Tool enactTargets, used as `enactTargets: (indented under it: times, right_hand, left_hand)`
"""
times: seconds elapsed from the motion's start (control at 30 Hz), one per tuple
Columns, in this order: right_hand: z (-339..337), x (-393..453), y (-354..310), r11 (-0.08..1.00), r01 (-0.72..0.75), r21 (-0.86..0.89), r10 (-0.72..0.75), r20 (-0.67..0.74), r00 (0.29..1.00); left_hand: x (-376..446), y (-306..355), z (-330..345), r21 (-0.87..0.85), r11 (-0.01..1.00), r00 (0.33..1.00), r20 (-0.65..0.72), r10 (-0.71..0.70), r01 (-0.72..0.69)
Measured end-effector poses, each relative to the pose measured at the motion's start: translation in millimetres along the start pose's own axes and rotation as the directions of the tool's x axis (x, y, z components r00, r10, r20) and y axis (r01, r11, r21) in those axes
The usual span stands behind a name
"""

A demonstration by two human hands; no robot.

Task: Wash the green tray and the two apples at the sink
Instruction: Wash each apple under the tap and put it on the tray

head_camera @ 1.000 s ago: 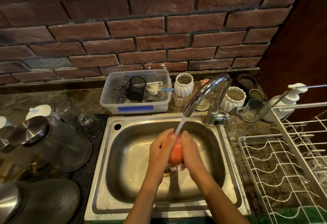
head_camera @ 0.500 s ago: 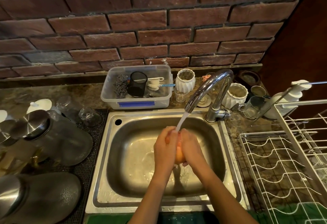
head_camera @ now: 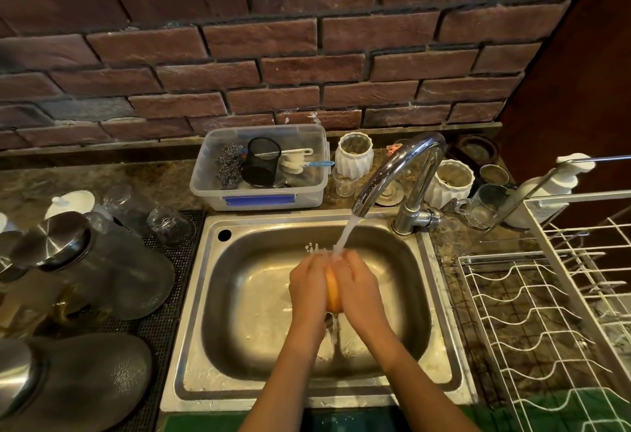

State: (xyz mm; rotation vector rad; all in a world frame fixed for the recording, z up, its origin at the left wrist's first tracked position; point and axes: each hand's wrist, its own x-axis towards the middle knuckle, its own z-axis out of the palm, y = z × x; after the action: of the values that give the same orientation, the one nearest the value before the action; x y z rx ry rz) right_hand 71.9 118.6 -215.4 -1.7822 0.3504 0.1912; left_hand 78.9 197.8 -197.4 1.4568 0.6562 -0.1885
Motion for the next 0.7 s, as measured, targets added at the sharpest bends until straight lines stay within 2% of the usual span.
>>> enactTargets:
  times: [0.07,0.13,0.2,0.27,0.33,0.4,0.47,0.5,0.53,0.6,0.67,0.7]
  right_hand:
    - [-0.3,15.5,-0.9,0.993,-0.106,-0.061,0.104,-0.025,0.994]
    - [1.7,28.2,-0.1,0.967,-0.25,0.041,0.251,-0.012,0.968]
    - [7.6,31.5,0.0,0.949,-0.311,0.06,0.312,-0.019,0.95]
    - [10.9,23.0,-8.5,0.967,-0.255,0.0,0.254,-0.081,0.964]
    - [10.1,9.5,-18.4,0.985,-0.17,0.006,0.169,-0.122,0.978]
    - [9.8,-2.1,-22.9,0.998,-0.045,-0.048,0.039,-0.12,0.992]
    - [9.4,-8.6,-20.6,0.97,0.105,-0.218,-0.111,-0.012,0.994]
    - [8.9,-9.6,-18.1,0.945,0.194,-0.262,-0.192,0.035,0.981]
    - [8.1,-8.5,-14.3,0.936,0.234,-0.264,-0.226,0.06,0.972]
    - [4.1,-6.8,-16.2,0.977,0.185,-0.107,-0.185,0.006,0.983]
    - [1.0,-2.3,-19.3,0.994,0.043,0.104,-0.036,-0.07,0.997]
    - [-0.7,2.1,-21.0,0.988,-0.054,0.148,0.065,-0.074,0.995]
  left_hand:
    - [-4.9,-8.3,-1.3,0.135,0.976,0.984,0.073,0.165,-0.173]
    - [-4.1,-18.5,-2.5,0.239,0.928,0.957,0.105,0.269,-0.287]
    - [-3.2,-19.6,-1.8,0.202,0.927,0.948,0.043,0.315,-0.317]
    - [-1.4,-16.1,1.1,0.136,0.947,0.954,-0.028,0.298,-0.292]
    - [-2.4,-11.0,7.0,0.046,0.98,0.976,-0.088,0.197,-0.194]
    - [-3.8,-7.0,10.6,-0.149,0.989,0.989,-0.145,-0.013,-0.009]
    - [-4.2,-1.9,6.2,-0.359,0.923,0.971,-0.13,-0.199,0.141]
    - [-4.2,2.2,3.5,-0.428,0.884,0.964,-0.09,-0.25,0.19]
    - [-4.6,5.1,0.7,-0.427,0.88,0.965,-0.055,-0.257,0.21]
    - [-4.9,5.9,-1.5,-0.268,0.952,0.987,-0.02,-0.16,0.149]
    - [-6.1,1.9,-3.5,-0.019,1.0,1.0,0.022,0.004,-0.004]
    - [-5.7,-0.7,-5.2,0.078,0.993,0.994,0.078,0.08,-0.086]
